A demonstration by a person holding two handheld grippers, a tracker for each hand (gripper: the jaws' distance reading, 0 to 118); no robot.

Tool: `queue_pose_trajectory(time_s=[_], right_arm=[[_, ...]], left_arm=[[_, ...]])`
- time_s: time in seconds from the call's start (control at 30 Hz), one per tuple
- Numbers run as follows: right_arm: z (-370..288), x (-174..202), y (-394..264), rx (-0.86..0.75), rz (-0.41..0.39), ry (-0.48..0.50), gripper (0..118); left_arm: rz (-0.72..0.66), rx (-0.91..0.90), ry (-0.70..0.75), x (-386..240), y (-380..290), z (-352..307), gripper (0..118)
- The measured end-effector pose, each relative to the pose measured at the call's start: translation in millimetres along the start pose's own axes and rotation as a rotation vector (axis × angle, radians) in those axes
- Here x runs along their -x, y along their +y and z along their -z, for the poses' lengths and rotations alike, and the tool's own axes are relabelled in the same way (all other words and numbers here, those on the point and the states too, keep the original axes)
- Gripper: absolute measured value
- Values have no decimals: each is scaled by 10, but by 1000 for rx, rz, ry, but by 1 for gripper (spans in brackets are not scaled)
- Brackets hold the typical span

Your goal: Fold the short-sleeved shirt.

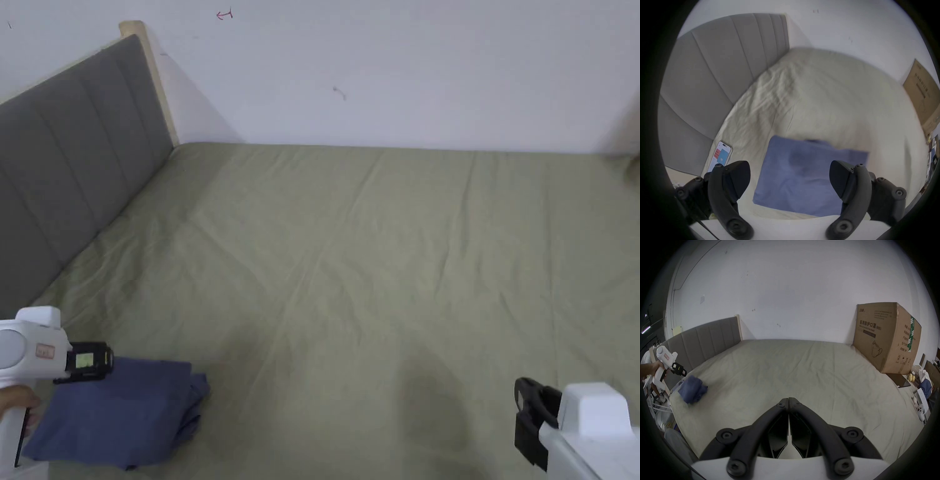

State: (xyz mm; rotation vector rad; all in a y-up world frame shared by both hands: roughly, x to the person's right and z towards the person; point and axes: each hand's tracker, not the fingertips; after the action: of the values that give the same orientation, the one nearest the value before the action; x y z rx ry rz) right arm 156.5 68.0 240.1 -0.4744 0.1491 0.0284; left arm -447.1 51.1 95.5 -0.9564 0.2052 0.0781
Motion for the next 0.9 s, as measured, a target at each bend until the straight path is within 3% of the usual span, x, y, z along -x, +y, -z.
queue_pose_trajectory(time_s=[0.57,0.73,0.9], right_arm=[[-1230,-450,1047,-340,-69,-104,0],[-1447,-596,1105,-390,-89,-134,0],[-1589,-745,1083,-417,-97,-166,0]], left_arm=[[68,-662,-120,-1749,-103,-2509,104],[69,-823,-154,-2284,-352,-2761,103],[102,-950,-178,-2837,-704,-2850,95]])
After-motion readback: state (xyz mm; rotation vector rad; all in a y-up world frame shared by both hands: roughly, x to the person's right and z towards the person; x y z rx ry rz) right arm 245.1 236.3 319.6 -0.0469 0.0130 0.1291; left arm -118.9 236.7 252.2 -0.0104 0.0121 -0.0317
